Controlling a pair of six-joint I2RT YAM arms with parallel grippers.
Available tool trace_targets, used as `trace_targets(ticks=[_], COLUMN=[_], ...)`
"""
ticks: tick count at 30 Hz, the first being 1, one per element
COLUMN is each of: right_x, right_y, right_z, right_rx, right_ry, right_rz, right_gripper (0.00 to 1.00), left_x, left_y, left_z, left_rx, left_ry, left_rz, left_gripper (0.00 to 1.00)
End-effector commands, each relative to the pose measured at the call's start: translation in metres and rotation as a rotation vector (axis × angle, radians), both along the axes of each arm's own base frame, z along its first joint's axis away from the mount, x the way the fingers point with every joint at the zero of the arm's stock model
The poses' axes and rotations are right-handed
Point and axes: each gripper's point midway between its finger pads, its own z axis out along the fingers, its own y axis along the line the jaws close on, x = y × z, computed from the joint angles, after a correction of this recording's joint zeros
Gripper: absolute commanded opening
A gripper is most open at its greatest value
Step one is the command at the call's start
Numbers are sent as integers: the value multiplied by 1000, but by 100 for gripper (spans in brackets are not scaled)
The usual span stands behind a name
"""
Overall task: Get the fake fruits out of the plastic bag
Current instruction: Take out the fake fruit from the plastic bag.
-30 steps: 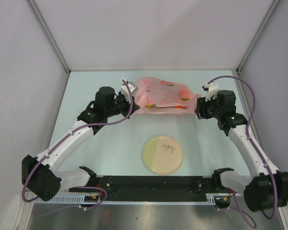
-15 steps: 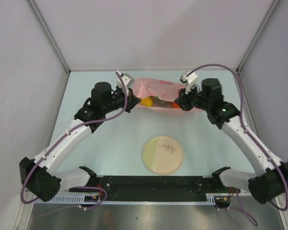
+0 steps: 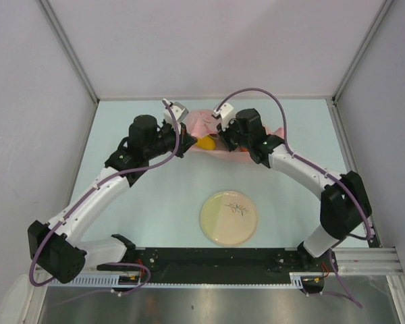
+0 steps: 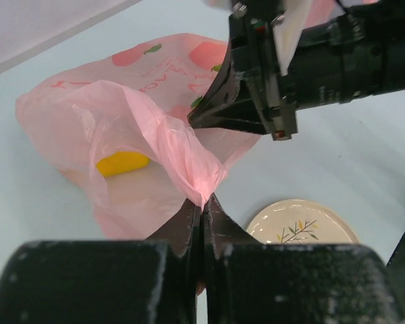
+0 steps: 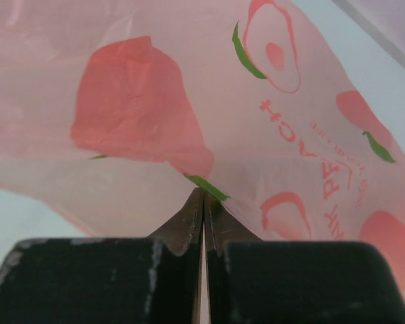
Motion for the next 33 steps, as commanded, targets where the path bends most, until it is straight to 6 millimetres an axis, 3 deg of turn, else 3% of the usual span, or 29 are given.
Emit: trace_targets(ticks=[1, 3, 5, 6, 9, 12, 14, 16, 17, 18, 19, 21, 23, 25, 26, 27, 29, 33], right_x=[15, 0, -13, -28, -43, -41, -27, -3, 5, 12, 23, 35, 52, 68, 80, 88, 97, 113], right_y=[21, 31, 37, 45, 54, 58, 59, 65, 66, 67, 71, 76, 82, 84, 86, 85, 86, 86], right_z=[-14, -37, -47, -55, -62, -63, -60, -45, -50, -51, -39, -47, -34, -42, -28, -39, -40, -42], right_rx=[-10, -14, -23, -35, -36, -20, -18, 10, 4, 5, 32, 26, 50, 34, 51, 34, 33, 29], right_ry=[-12, 65, 95, 116, 137, 134, 76, -21, -24, -30, -52, -47, -81, -87, -114, -107, -106, -119], right_rz=[-5, 14, 34, 64, 93, 94, 63, 26, 11, -2, -13, -25, -44, -77, -105, -129, -147, -192], right_gripper=[2, 2, 2, 2, 2, 3, 3, 5, 9, 11, 12, 14, 16, 24, 30, 32, 42, 52], left_x=[14, 18, 23, 26, 28, 25, 20, 14, 13, 11, 10, 5, 3, -1, -2, -3, -2, -1], left_y=[7, 10, 15, 19, 29, 33, 33, 33, 33, 34, 35, 32, 30, 27, 26, 25, 25, 23], left_z=[21, 23, 24, 27, 32, 34, 30, 23, 13, 10, 6, 0, -1, -1, -1, 0, 0, 3], left_rx=[-33, -40, -48, -55, -77, -86, -69, -48, -35, -29, -20, -10, -5, -22, -27, -41, -52, -74], left_ry=[-24, -19, -11, -12, 8, 22, 19, 22, 37, 42, 45, 66, 76, 104, 108, 112, 118, 123], left_rz=[77, 96, 137, 159, 203, 205, 180, 151, 149, 148, 143, 117, 98, 83, 77, 80, 90, 90], left_gripper=[2, 2, 0, 0, 0, 1, 4, 8, 8, 8, 8, 6, 4, 4, 4, 4, 4, 5])
